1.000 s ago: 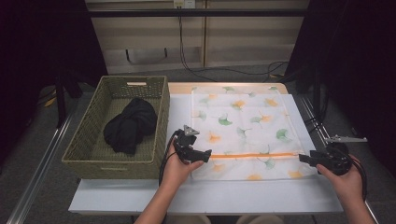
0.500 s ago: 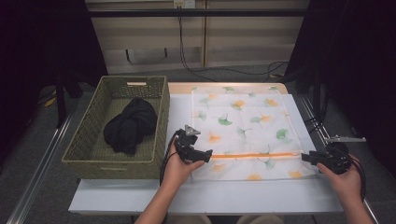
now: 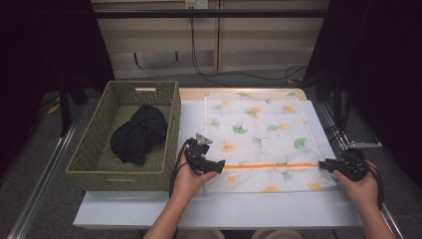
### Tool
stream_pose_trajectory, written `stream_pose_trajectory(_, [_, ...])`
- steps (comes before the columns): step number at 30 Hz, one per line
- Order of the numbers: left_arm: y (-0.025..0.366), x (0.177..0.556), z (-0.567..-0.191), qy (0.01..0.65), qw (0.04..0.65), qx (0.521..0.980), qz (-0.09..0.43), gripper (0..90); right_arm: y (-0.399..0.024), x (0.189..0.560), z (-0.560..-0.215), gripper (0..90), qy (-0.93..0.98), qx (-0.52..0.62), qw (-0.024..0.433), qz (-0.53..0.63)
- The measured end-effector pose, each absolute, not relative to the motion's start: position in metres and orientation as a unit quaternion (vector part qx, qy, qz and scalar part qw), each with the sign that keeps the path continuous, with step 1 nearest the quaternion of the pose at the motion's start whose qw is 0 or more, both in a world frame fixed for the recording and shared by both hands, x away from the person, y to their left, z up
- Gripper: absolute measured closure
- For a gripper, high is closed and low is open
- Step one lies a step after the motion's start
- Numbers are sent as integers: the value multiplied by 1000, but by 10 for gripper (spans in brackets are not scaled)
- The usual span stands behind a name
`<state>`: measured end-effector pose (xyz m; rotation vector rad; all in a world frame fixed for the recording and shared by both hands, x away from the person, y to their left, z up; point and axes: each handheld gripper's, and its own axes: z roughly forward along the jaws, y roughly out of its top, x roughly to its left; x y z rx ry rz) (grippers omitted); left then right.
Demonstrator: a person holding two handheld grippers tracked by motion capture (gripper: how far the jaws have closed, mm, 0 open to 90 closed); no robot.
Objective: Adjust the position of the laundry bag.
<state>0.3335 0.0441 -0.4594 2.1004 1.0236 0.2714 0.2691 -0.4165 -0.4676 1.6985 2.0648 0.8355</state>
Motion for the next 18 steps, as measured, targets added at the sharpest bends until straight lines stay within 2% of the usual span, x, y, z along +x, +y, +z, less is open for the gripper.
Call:
stream_pose_trajectory(5, [44,333,-459,403,383,824,110,46,-416,270,-470,702,725,602,166,289])
stream_pose_trajectory(12, [44,332,-459,404,386,822,110,46,-410,271,-469,846,736,593,162,284])
stream_pose_trajectory(18, [44,332,-457,399,384,825,110,46,-408,272,-468,865,734,597,164,279])
